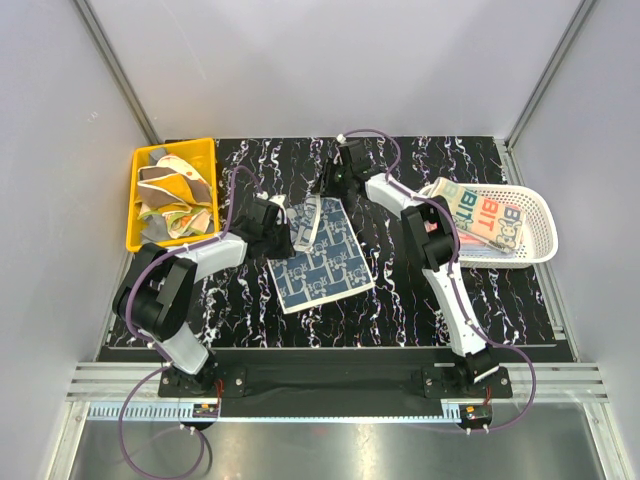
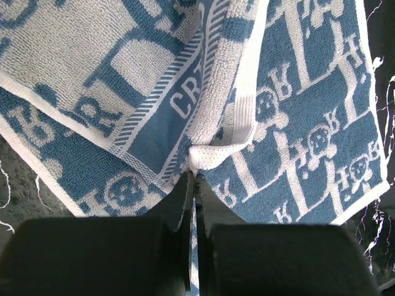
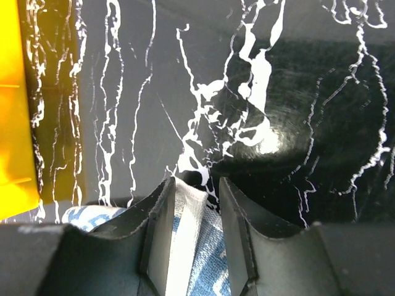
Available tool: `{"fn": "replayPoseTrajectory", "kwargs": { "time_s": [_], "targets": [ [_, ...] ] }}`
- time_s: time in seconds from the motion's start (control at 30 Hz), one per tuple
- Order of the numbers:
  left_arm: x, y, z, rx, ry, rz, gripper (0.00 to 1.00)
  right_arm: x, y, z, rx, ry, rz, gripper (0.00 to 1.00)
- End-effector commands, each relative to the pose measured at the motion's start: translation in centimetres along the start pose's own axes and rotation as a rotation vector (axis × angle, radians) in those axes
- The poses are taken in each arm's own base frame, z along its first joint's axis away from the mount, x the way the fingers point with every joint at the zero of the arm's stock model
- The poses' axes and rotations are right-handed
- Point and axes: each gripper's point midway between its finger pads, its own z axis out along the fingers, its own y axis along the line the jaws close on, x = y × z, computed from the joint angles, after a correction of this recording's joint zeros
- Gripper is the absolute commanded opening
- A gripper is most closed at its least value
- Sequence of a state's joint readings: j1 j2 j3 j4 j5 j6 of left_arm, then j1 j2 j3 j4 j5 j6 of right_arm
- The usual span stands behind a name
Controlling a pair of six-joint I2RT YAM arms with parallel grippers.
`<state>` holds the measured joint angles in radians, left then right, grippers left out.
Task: Fold and stack the towels
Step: Fold the towel
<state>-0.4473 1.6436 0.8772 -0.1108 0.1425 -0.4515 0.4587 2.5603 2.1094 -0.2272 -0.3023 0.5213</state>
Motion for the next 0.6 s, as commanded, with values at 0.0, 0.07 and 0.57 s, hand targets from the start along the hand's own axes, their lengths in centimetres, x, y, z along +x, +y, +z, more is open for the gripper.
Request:
{"fn": "replayPoseTrajectory", "kwargs": {
  "time_s": [0.0, 0.07, 0.57],
  "targets": [
    [-2.3, -0.9, -0.2, 0.016, -0.064, 0.027, 0.00, -1.9, 2.8, -1.7, -0.084, -0.042, -0.003, 0.42],
    [-2.3, -0.9, -0.2, 0.016, -0.064, 0.026, 0.00, -1.9, 3.0, -2.0, -0.094, -0.045, -0.001, 0.40],
    [-4.2, -1.2, -1.5, -0.017, -0.111, 0.004, 0.00, -4.5, 3.8, -6.1, -0.019, -0.140, -0.015, 0.09]
  ]
}}
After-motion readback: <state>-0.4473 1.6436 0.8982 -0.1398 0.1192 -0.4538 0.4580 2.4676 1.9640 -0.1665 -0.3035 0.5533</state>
